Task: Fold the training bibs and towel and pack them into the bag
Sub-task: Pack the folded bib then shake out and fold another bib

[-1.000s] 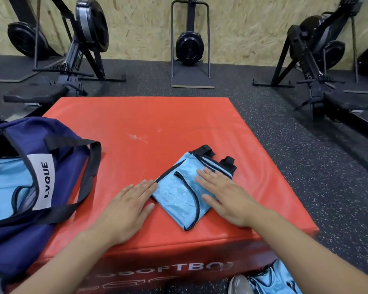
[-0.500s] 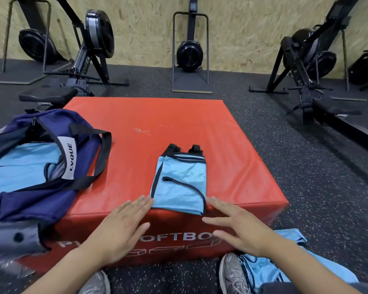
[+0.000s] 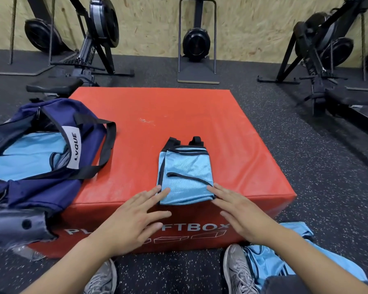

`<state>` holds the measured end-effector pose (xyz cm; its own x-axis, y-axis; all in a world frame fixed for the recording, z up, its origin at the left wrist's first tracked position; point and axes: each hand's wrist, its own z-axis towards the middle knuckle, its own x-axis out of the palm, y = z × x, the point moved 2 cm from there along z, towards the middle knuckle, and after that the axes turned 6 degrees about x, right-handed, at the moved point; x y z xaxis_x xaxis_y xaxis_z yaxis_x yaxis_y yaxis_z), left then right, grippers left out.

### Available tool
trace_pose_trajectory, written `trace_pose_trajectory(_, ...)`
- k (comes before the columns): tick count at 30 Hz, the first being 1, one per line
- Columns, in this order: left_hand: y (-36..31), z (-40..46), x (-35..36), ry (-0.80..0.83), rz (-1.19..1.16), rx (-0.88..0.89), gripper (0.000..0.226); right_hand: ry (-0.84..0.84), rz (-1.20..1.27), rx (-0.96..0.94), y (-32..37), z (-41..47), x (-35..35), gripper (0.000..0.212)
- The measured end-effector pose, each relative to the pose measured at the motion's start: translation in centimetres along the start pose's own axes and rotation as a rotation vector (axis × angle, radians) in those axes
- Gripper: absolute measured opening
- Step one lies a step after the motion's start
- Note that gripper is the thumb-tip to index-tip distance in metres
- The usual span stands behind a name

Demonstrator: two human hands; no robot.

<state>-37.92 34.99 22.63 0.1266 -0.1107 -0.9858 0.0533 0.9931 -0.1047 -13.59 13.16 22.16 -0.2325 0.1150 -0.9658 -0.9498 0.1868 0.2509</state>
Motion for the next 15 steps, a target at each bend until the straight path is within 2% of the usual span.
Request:
trace_pose_trajectory(6, 1.4, 1.4, -0.4, -0.034, -0.181, -0.064, 0.048, -0.070, 0.423, 0.127, -0.3, 0.6, -0.8, 0.043)
trace_pose_trajectory(11, 1.5, 2.1, -1.8, -0.169, -0.480, -0.206, 0.043, -0.095, 0.644, 0.239, 0.2, 1.2, -2.3, 0.036)
trace_pose_trajectory(15, 0.7, 3.0, -3.5, -0.323, -0.639, -0.195, 0.034, -0.195, 0.910, 0.283, 1.0, 1.9, -3.6, 0.028)
